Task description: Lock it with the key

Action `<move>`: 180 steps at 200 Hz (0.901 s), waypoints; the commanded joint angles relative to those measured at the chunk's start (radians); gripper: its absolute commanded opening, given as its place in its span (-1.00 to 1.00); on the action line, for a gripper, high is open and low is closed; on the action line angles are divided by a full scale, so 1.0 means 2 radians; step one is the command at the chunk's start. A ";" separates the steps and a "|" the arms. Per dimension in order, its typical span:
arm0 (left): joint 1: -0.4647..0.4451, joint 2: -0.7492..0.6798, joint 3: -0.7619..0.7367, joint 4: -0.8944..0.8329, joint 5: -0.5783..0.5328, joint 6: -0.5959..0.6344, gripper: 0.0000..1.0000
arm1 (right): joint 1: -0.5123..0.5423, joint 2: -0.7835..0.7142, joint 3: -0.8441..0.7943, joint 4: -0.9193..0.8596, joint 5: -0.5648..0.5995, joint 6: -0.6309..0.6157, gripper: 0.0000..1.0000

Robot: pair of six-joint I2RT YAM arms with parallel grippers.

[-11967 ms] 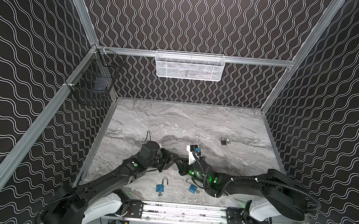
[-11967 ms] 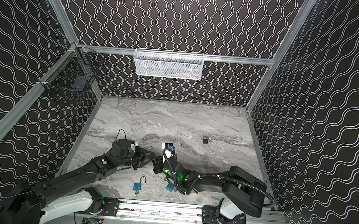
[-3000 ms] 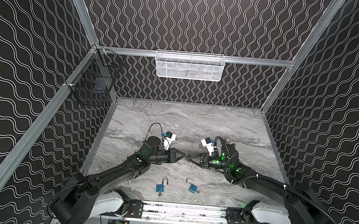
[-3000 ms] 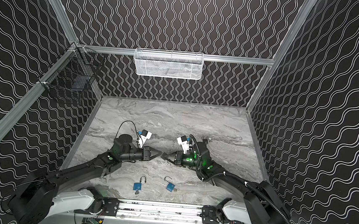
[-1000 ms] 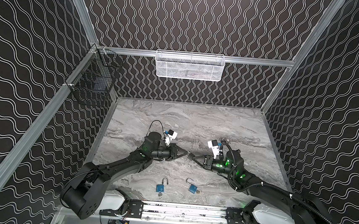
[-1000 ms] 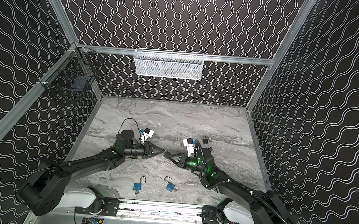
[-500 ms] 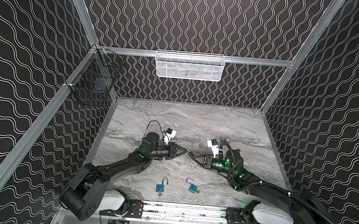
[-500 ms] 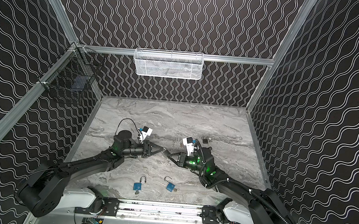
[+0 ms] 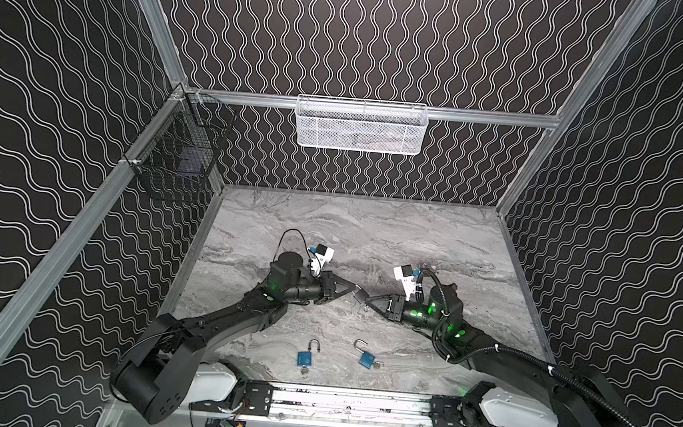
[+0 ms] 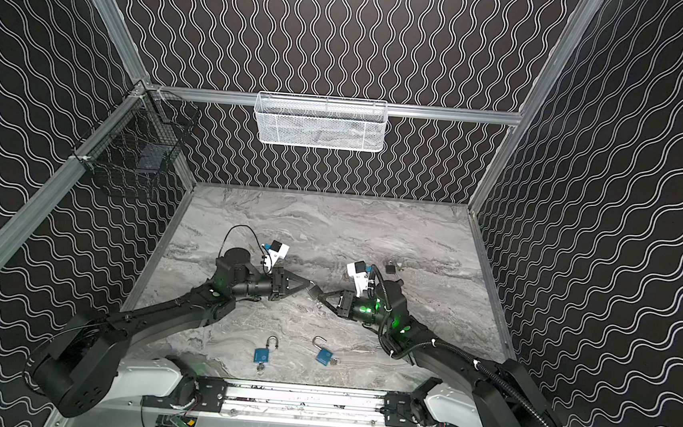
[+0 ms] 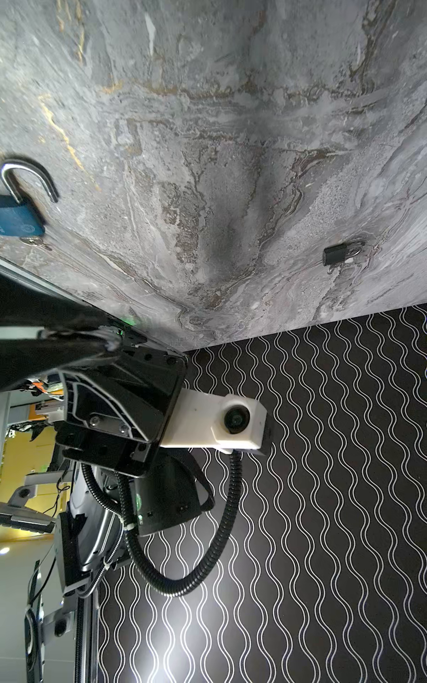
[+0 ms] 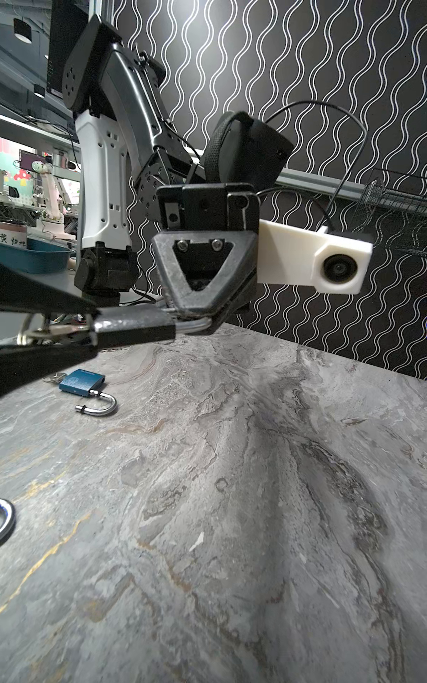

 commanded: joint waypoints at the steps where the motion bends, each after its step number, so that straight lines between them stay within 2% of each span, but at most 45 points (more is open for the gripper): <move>1: 0.001 0.005 0.002 0.030 -0.012 -0.020 -1.00 | 0.001 -0.002 -0.002 0.044 -0.019 0.001 -0.69; 39: 0.002 0.006 -0.005 0.047 -0.015 -0.032 -1.00 | 0.001 -0.008 -0.009 0.058 -0.016 0.004 -0.71; 60: 0.002 0.005 -0.006 0.047 -0.014 -0.033 -1.00 | 0.002 -0.012 -0.003 0.032 -0.009 -0.005 -0.86; 98: 0.002 0.002 -0.012 0.055 -0.014 -0.035 -1.00 | 0.001 -0.005 -0.003 0.034 -0.008 -0.002 -1.00; 155: 0.002 -0.008 -0.021 0.066 -0.021 -0.039 -1.00 | 0.001 0.003 0.004 0.034 -0.011 0.000 -1.00; 180: 0.002 -0.014 -0.032 0.096 -0.036 -0.054 -1.00 | 0.001 0.002 0.006 0.026 -0.007 -0.001 -1.00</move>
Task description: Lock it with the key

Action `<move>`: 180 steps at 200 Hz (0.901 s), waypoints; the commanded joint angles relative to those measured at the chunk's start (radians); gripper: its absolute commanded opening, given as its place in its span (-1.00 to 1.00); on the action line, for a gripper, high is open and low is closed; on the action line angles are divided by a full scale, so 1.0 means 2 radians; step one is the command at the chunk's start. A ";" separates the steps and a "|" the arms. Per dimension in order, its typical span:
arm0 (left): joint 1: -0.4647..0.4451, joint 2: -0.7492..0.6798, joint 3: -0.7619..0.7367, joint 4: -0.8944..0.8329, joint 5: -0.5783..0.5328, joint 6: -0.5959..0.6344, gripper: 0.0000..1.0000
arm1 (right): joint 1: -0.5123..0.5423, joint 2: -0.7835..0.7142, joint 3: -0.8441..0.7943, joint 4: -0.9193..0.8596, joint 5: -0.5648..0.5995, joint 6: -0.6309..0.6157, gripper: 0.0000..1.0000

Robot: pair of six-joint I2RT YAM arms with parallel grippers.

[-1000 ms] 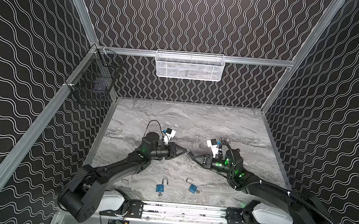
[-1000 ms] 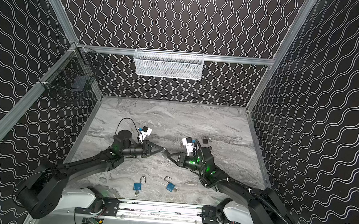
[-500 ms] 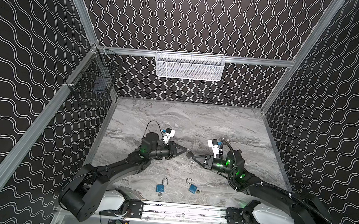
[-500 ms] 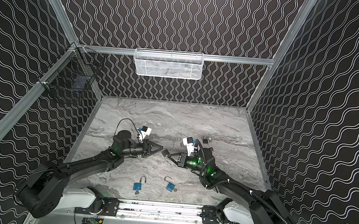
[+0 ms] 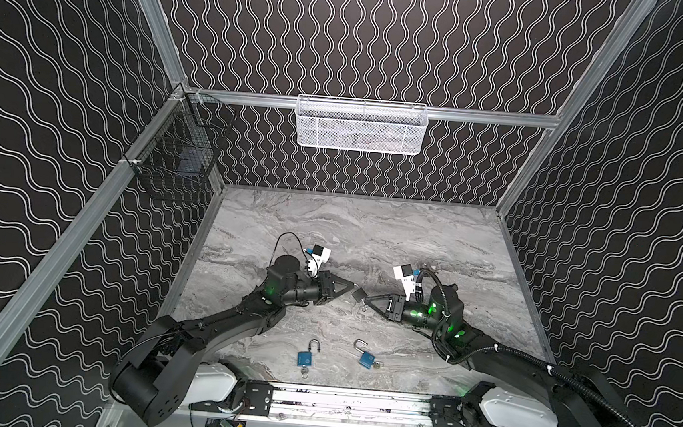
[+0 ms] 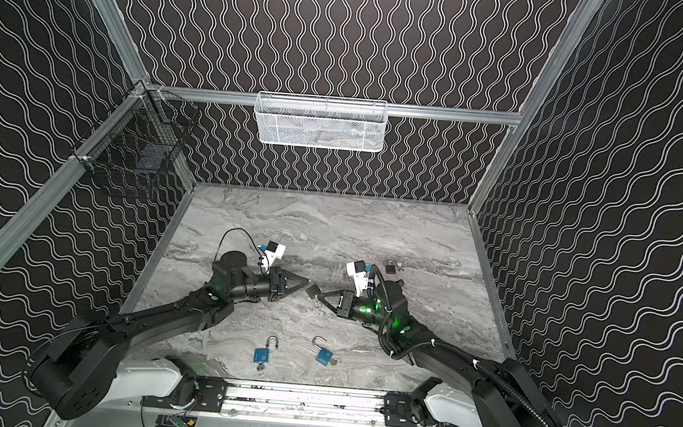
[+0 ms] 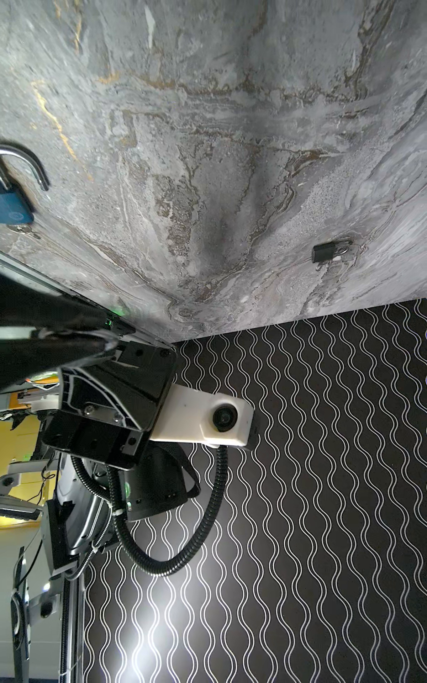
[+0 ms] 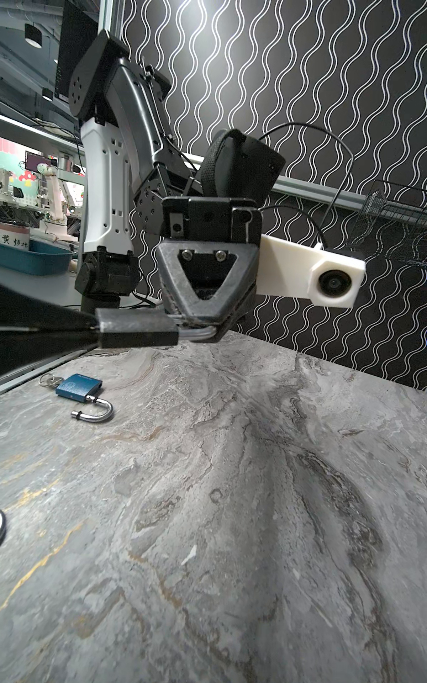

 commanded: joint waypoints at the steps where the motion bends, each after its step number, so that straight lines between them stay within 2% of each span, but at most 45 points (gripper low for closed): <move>1: 0.000 -0.004 -0.008 0.048 -0.021 -0.018 -1.00 | 0.001 -0.001 0.004 0.009 -0.003 -0.001 -1.00; 61: 0.002 -0.023 -0.032 0.076 -0.082 -0.043 -1.00 | 0.001 0.001 -0.003 0.004 0.007 0.005 -1.00; 131: 0.005 -0.024 -0.042 0.083 -0.090 -0.047 -1.00 | 0.001 -0.002 0.002 -0.003 0.007 0.002 -1.00; 180: 0.019 -0.031 -0.046 0.077 -0.076 -0.042 -1.00 | -0.001 -0.021 -0.001 -0.019 0.018 -0.001 -1.00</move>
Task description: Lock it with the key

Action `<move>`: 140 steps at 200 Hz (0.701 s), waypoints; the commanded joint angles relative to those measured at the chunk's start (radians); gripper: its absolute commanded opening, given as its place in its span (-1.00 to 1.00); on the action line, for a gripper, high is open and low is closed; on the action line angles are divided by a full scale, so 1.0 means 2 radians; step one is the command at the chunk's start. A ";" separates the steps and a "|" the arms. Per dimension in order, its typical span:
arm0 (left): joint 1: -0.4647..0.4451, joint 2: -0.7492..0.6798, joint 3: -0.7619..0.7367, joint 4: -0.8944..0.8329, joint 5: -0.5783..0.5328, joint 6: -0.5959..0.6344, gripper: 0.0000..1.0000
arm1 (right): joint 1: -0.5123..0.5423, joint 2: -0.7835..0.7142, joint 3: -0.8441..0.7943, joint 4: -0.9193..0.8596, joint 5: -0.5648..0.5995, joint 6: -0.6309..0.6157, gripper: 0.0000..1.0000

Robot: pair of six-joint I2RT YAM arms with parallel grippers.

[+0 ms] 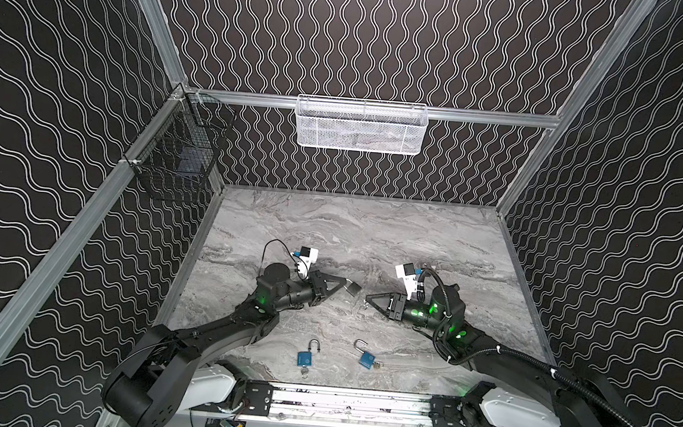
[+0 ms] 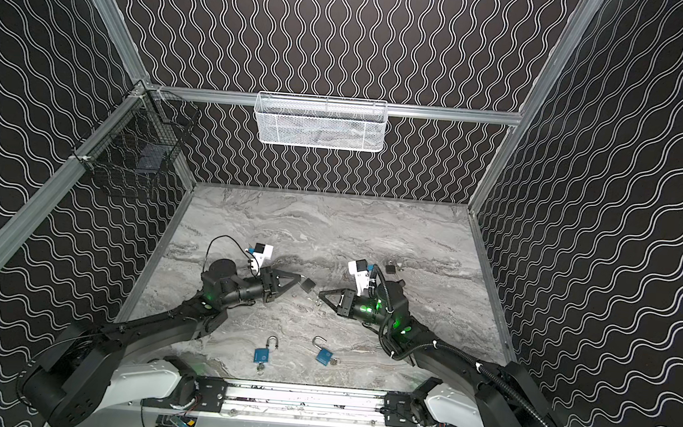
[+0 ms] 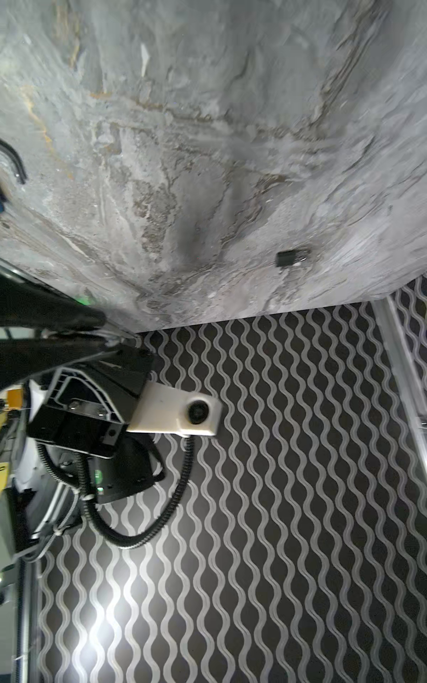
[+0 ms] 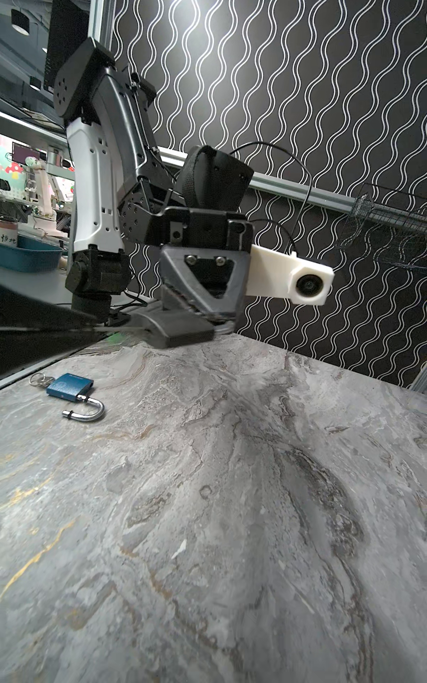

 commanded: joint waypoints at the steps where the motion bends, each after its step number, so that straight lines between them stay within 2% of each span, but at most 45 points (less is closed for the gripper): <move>1: 0.002 -0.003 0.001 0.017 -0.013 0.006 -1.00 | 0.000 -0.006 0.001 -0.007 0.001 -0.001 -1.00; 47: 0.002 -0.002 0.000 0.021 -0.009 0.005 -1.00 | -0.001 -0.004 -0.003 -0.005 0.001 -0.001 -1.00; 75: 0.004 -0.004 0.005 0.007 -0.001 0.014 -1.00 | -0.006 -0.015 0.001 -0.032 0.005 -0.013 -1.00; 104: 0.006 0.002 0.044 -0.084 0.026 0.057 -1.00 | -0.026 -0.045 0.007 -0.098 0.012 -0.031 -1.00; 140: 0.006 0.040 0.122 -0.220 0.059 0.141 -1.00 | -0.088 -0.080 0.007 -0.174 0.002 -0.047 -1.00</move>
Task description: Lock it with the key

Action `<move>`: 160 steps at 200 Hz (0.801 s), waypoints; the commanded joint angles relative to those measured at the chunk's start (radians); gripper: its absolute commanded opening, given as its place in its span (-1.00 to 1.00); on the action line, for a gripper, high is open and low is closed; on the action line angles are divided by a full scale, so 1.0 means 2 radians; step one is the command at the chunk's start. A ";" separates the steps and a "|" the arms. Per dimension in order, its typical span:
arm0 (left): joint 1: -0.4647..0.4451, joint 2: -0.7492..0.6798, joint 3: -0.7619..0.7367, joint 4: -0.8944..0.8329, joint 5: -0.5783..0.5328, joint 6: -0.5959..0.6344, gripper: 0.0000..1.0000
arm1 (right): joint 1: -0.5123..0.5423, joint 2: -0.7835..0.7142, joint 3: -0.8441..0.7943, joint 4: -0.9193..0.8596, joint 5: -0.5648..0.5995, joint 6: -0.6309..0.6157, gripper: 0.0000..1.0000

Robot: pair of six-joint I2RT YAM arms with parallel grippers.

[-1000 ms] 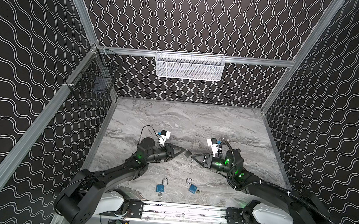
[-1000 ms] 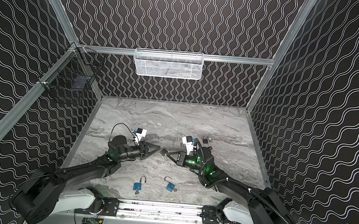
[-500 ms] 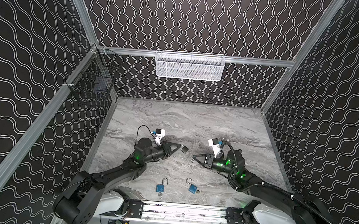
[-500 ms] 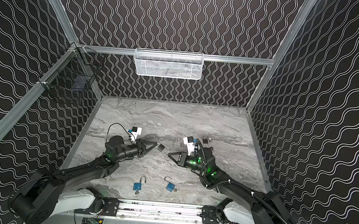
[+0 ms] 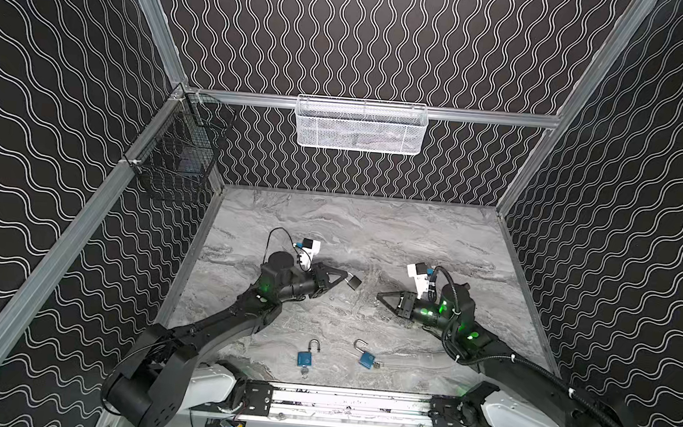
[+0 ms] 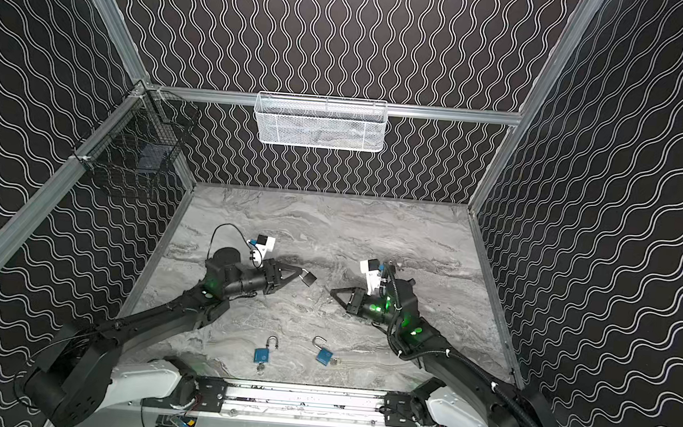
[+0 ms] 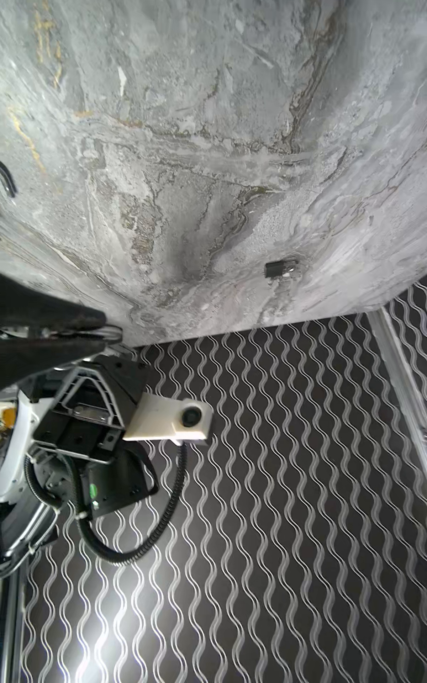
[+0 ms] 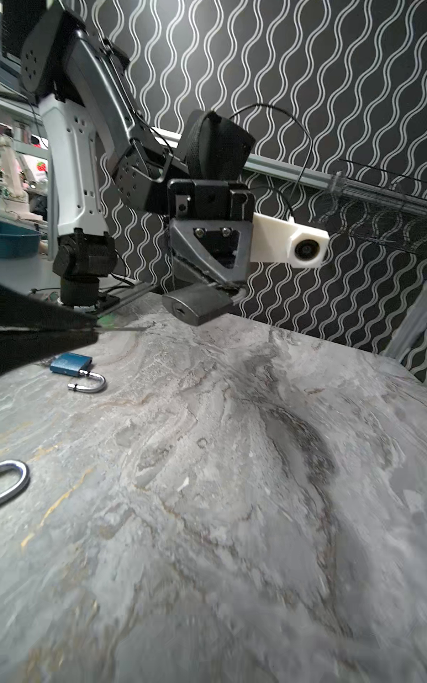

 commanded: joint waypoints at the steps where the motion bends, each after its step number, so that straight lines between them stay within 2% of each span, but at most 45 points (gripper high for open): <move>1: 0.001 0.026 0.043 -0.101 0.034 0.077 -1.00 | -0.034 -0.017 0.002 -0.065 -0.006 -0.017 -1.00; 55: 0.001 0.145 0.188 -0.236 0.058 0.196 -1.00 | -0.174 -0.049 0.005 -0.149 -0.052 -0.059 -1.00; 87: -0.002 0.253 0.316 -0.339 0.078 0.270 -1.00 | -0.254 -0.043 0.017 -0.183 -0.083 -0.087 -1.00; 107: -0.009 0.315 0.389 -0.387 0.087 0.299 -1.00 | -0.275 -0.038 0.025 -0.195 -0.085 -0.104 -1.00; 160: -0.023 0.448 0.526 -0.412 0.104 0.320 -1.00 | -0.309 -0.036 0.027 -0.206 -0.084 -0.113 -1.00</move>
